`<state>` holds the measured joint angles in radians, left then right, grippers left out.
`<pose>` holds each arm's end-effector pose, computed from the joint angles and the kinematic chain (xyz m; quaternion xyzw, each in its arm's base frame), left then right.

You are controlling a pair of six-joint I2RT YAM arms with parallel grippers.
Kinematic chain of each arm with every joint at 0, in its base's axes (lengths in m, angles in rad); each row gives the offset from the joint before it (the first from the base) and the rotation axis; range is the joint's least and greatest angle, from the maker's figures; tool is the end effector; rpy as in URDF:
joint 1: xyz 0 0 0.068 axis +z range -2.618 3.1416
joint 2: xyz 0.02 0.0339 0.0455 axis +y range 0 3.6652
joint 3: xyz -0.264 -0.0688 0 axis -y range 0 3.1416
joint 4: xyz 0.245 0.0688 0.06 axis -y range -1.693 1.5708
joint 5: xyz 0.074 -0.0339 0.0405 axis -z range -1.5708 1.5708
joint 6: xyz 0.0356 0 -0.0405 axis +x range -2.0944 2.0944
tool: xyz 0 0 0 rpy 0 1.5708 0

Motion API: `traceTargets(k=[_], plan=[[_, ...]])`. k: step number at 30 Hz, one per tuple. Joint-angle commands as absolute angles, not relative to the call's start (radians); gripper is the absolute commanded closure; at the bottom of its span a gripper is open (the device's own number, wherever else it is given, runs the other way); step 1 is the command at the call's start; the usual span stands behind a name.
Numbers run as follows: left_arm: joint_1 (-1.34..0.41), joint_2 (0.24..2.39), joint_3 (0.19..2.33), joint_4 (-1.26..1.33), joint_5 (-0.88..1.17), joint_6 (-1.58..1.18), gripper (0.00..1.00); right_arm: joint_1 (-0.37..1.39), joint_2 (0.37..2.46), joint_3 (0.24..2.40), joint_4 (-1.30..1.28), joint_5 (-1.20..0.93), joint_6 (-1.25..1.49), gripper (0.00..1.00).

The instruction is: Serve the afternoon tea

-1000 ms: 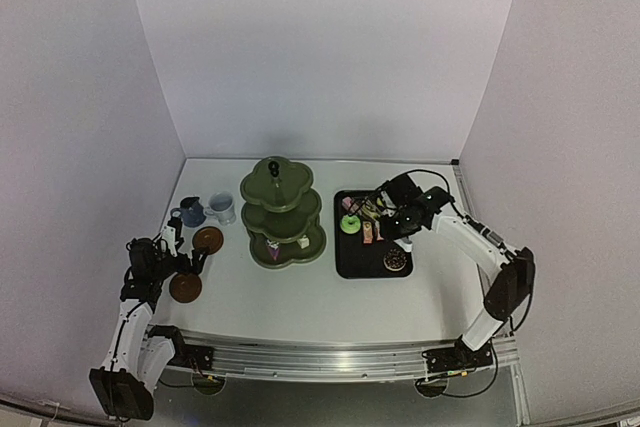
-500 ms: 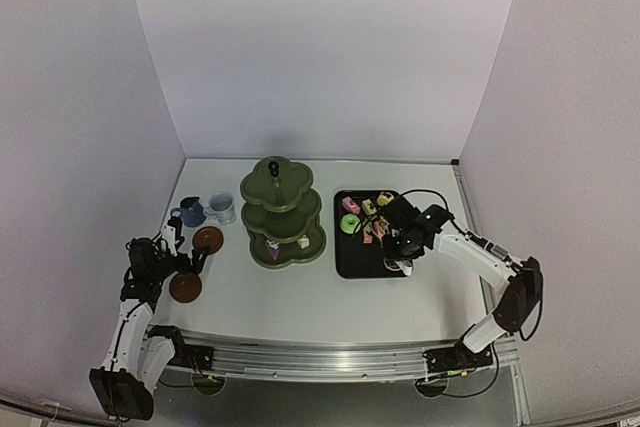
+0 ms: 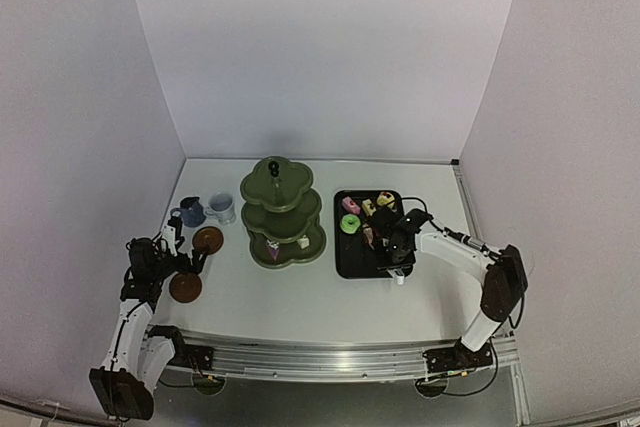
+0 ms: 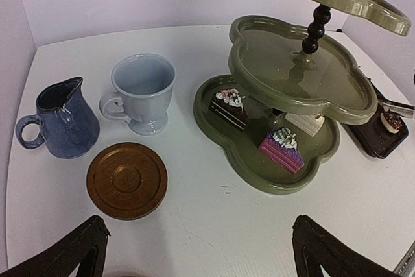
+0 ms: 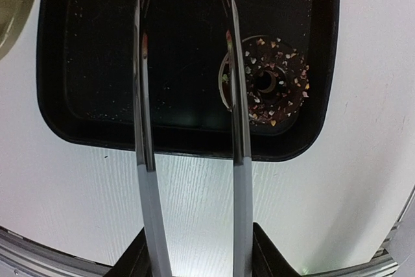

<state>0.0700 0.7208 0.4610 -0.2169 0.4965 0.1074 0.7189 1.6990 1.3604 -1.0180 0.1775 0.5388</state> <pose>0.1682 -0.0052 0.2345 0.1433 0.8253 -0.1644 0.5208 0.2509 0.2112 0.2440 -0.0796 0.9872 -0.0086 0.1379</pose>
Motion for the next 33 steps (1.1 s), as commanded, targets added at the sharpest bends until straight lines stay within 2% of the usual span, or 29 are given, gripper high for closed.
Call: traceTargets(k=[1, 3, 7, 10, 15, 20, 28, 33], plan=[[0.069, 0.718, 0.454, -0.184, 0.509, 0.112, 0.01, 0.723, 1.761, 1.417, -1.012, 0.212, 0.537, 0.61], [0.069, 0.718, 0.455, -0.184, 0.508, 0.113, 0.01, 0.723, 1.780, 1.432, -1.010, 0.226, 0.530, 0.64], [0.068, 0.717, 0.455, -0.187, 0.505, 0.114, 0.01, 0.723, 1.780, 1.452, -1.010, 0.237, 0.526, 0.82], [0.068, 0.716, 0.455, -0.187, 0.504, 0.115, 0.01, 0.723, 1.747, 1.444, -1.016, 0.245, 0.535, 0.89], [0.068, 0.718, 0.454, -0.184, 0.504, 0.115, 0.01, 0.723, 1.665, 1.456, -1.083, 0.282, 0.555, 0.91], [0.068, 0.729, 0.453, -0.177, 0.511, 0.112, 0.01, 0.723, 1.619, 1.580, -1.170, 0.333, 0.491, 0.92], [0.068, 0.718, 0.453, -0.178, 0.511, 0.112, 0.01, 0.854, 1.663, 1.777, -1.163, 0.180, 0.229, 0.92], [0.068, 0.714, 0.454, -0.179, 0.506, 0.114, 0.01, 0.911, 1.710, 1.822, -1.162, 0.070, 0.180, 0.92]])
